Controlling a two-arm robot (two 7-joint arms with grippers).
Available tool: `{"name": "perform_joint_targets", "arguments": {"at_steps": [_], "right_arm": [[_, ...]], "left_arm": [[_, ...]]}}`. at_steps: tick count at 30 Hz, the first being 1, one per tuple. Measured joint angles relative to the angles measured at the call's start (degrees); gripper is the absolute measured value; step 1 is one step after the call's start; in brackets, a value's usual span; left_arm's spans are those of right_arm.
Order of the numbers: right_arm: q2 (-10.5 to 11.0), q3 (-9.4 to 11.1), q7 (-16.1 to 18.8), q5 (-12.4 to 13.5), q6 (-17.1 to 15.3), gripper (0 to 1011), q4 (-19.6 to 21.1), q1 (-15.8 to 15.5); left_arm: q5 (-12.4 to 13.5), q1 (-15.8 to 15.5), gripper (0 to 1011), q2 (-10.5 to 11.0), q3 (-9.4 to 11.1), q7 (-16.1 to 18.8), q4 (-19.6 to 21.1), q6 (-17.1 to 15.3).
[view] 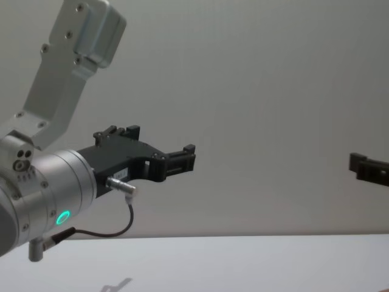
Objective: Use the one hand to pick up the stamp and affix it onto the A4 paper.
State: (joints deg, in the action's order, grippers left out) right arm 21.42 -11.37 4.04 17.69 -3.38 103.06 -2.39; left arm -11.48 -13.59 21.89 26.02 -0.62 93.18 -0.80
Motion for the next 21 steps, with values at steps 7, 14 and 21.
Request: {"name": "perform_joint_targets", "arguments": {"at_steps": [7,14,21], "right_arm": [[1.99,1.15,-0.02,1.36,-1.63,1001,1.46,-2.12],[3.71,2.06,0.10,2.17,-2.72,1001,2.10,-4.05],[4.67,2.54,0.99,2.63,-3.45,1001,1.93,-5.25]], "left_arm": [[0.00,0.00,1001,0.00,0.00,0.00,0.00,0.00],[0.00,0.00,1001,0.00,0.00,0.00,0.00,0.00],[0.00,0.00,1001,0.00,0.00,0.00,0.00,0.00]]}}
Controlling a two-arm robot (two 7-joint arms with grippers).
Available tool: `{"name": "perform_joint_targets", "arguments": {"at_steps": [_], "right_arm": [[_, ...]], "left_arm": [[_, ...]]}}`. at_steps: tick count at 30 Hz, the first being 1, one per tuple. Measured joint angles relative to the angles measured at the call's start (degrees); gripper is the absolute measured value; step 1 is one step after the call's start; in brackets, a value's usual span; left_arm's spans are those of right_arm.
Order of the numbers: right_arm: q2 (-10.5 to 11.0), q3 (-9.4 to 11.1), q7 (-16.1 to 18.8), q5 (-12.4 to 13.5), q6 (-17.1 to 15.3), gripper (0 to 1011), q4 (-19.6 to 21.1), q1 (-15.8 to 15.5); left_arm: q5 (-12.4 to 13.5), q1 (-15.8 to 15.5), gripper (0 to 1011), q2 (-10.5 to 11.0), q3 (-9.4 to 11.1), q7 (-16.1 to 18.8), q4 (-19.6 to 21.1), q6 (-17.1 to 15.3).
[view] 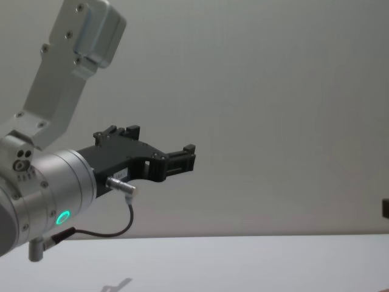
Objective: Use the one hand to pick up the stamp and affix it onto the A4 paper.
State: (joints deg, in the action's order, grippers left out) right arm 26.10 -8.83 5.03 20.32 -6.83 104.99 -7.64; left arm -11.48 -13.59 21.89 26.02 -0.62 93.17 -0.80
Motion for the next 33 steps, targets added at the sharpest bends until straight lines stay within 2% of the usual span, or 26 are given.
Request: {"name": "perform_joint_targets", "arguments": {"at_steps": [14,33], "right_arm": [[0.37,-0.07,3.07,0.29,-1.30,1001,-2.14,-0.61],[0.37,-0.61,4.51,-3.56,-2.01,1001,-5.85,-0.57]], "left_arm": [[0.00,0.00,1001,0.00,0.00,0.00,0.00,0.00],[0.00,0.00,1001,0.00,0.00,0.00,0.00,0.00]]}}
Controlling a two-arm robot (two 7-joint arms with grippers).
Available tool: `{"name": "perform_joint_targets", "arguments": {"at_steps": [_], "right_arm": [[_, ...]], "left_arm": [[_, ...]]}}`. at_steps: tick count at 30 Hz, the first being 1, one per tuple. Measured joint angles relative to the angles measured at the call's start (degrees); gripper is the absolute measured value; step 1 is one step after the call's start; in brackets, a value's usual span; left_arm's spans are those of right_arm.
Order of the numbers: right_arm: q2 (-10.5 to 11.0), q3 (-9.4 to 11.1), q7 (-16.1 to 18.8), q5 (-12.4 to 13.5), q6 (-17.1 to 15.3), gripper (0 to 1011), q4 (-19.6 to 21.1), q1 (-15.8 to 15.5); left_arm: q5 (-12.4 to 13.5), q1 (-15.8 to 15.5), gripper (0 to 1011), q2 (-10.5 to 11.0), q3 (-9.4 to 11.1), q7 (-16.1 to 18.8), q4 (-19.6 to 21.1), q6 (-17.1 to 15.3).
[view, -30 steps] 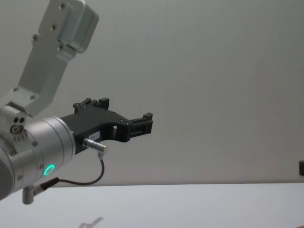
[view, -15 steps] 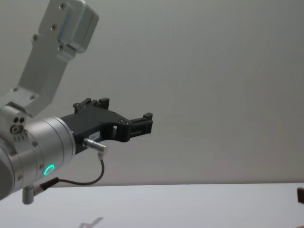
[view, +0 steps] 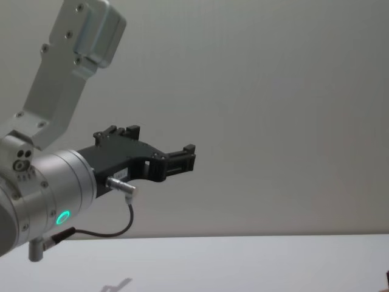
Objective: Use the one hand to pick up the stamp and affix it onto the A4 paper.
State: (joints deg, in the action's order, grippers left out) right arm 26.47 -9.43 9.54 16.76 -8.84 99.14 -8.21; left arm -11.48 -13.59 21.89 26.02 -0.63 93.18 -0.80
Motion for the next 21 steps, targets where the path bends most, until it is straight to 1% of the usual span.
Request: {"name": "perform_joint_targets", "arguments": {"at_steps": [10,21], "right_arm": [[-0.20,-0.29,0.81,-1.80,-0.25,1001,-1.31,0.32],[-0.67,-0.70,1.64,-2.75,-0.72,1001,-2.75,0.55]], "left_arm": [[0.00,0.00,1001,0.00,0.00,0.00,0.00,0.00],[0.00,0.00,1001,0.00,0.00,0.00,0.00,0.00]]}}
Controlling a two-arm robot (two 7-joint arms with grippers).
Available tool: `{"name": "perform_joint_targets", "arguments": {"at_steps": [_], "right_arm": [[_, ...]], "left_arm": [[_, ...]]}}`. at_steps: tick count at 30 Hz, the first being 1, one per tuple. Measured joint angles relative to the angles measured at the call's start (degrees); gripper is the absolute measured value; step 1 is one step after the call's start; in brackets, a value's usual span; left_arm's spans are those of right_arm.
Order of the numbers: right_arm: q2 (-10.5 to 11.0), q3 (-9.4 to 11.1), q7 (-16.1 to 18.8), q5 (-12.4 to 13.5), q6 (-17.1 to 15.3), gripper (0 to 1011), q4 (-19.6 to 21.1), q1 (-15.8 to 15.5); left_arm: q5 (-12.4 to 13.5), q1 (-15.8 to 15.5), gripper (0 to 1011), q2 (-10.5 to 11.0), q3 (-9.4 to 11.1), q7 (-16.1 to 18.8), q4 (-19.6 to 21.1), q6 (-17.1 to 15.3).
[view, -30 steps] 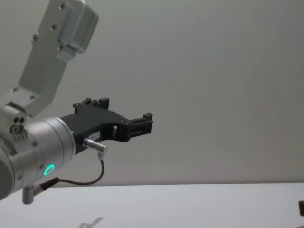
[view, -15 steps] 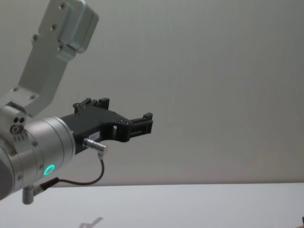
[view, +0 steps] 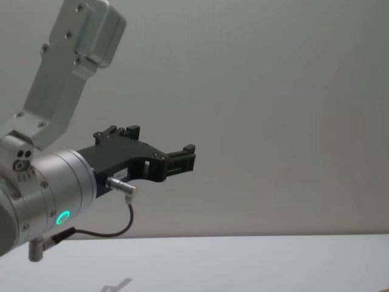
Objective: Use the one hand to pick up the stamp and affix it onto the A4 paper.
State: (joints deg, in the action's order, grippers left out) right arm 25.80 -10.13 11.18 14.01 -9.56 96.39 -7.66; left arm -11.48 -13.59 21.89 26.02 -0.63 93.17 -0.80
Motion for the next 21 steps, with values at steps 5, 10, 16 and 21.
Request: {"name": "perform_joint_targets", "arguments": {"at_steps": [5,10,16,21], "right_arm": [[-0.23,-0.16,0.16,-0.09,-0.25,1001,-0.73,0.01],[-0.52,-0.25,0.16,0.02,-0.48,1001,-1.48,0.01],[-0.94,-0.28,-0.19,0.97,-0.52,1001,-2.21,0.07],[-1.30,-0.21,-0.49,2.33,-0.06,1001,-2.60,0.14]], "left_arm": [[0.00,0.00,1001,0.00,0.00,0.00,0.00,0.00],[0.00,0.00,1001,0.00,0.00,0.00,0.00,0.00],[0.00,0.00,1001,0.00,0.00,0.00,0.00,0.00],[0.00,0.00,1001,0.00,0.00,0.00,0.00,0.00]]}}
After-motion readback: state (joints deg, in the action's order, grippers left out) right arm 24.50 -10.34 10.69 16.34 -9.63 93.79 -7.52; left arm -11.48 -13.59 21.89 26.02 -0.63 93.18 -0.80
